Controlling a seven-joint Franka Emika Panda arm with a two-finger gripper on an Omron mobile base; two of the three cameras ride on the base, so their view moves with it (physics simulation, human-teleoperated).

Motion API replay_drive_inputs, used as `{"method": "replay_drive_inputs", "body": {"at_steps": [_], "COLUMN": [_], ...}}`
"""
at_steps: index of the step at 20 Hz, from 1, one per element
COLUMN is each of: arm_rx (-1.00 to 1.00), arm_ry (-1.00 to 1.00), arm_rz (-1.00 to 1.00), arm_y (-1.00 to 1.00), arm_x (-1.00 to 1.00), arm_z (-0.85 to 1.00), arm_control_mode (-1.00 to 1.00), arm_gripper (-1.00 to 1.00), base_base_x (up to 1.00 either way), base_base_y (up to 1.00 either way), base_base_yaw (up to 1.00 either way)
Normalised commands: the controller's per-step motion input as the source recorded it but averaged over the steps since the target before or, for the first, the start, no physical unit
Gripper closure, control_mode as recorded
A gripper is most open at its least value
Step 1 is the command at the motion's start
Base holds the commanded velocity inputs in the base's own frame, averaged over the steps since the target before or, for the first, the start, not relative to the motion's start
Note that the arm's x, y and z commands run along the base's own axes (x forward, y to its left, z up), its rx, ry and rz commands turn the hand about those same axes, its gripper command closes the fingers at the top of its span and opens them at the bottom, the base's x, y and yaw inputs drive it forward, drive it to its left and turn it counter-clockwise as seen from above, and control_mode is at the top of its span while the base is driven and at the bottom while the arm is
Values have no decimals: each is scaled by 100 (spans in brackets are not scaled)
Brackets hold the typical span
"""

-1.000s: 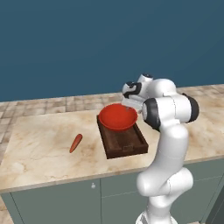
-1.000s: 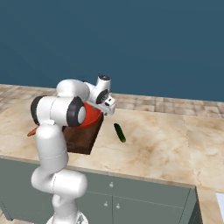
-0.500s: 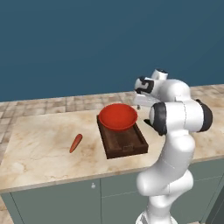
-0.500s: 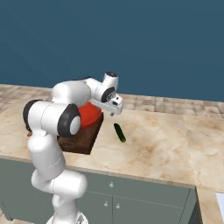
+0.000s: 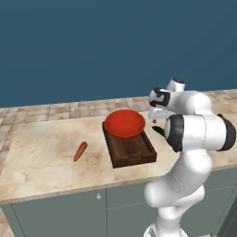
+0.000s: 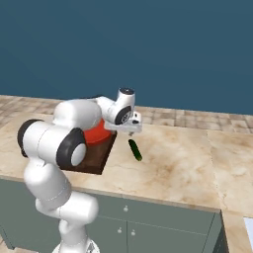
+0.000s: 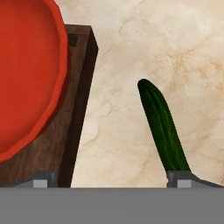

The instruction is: Place the two vegetables and bowl onto the tray for setting up a vegetable dip station.

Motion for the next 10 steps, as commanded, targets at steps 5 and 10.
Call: {"method": "replay_drive_inputs", "body": {"at_steps": [5, 10], "arm_rx": [-11, -18], "arm_ry": [0, 4], "arm_rz": [17, 6], "arm_y": [-11, -8], "arm_x": [23, 9], "arm_z": [-35, -52], "arm_control_mode": [-100, -100], "arm_gripper": [-100, -100], "base_base_x": [0, 0], "base_base_y": [0, 0], "base_base_yaw": [0, 0]}}
